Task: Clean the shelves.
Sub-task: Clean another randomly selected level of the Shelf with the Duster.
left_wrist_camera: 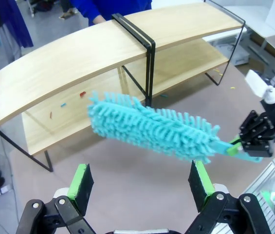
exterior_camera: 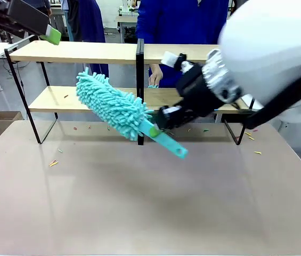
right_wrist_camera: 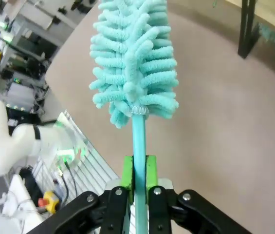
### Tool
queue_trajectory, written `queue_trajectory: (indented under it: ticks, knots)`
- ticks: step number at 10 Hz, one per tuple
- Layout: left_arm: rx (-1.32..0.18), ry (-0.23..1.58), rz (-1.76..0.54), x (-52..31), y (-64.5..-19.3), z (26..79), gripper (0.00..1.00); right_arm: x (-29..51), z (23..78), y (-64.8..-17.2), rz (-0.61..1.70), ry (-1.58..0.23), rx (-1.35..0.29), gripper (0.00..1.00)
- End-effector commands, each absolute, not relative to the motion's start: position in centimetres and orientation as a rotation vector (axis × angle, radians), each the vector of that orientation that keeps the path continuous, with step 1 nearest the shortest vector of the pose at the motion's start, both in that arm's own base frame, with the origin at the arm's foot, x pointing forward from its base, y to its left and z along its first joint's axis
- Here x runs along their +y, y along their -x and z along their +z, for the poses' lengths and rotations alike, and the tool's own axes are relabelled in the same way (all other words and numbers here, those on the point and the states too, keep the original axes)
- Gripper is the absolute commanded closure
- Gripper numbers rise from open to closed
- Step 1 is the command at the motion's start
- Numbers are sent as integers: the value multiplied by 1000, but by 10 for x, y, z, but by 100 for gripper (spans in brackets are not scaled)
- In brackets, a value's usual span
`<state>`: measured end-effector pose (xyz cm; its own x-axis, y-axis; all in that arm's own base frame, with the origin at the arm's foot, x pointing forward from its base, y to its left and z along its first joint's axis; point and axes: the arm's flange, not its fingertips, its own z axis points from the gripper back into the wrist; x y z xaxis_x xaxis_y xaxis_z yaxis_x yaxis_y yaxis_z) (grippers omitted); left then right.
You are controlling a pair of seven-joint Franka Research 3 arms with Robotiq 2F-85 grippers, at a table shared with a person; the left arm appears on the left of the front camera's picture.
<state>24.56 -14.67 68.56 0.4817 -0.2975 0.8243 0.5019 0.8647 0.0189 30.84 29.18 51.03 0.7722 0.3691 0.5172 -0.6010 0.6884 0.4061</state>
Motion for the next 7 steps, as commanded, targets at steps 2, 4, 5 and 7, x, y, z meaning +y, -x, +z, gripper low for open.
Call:
queue_trajectory:
  ticks: [2, 4, 5, 7]
  knots:
    - [-955, 251, -497, -146, -246, 686, 0, 359, 498, -338, 408, -548, -453, 88]
    - [-955, 251, -497, -146, -246, 686, 0, 371, 498, -343, 372, -563, -458, 88]
    - [-955, 251, -497, -146, -246, 686, 0, 371, 498, -343, 318, -568, -463, 88]
    - [-955, 251, -497, -146, -246, 686, 0, 376, 492, -342, 241, -568, -495, 88]
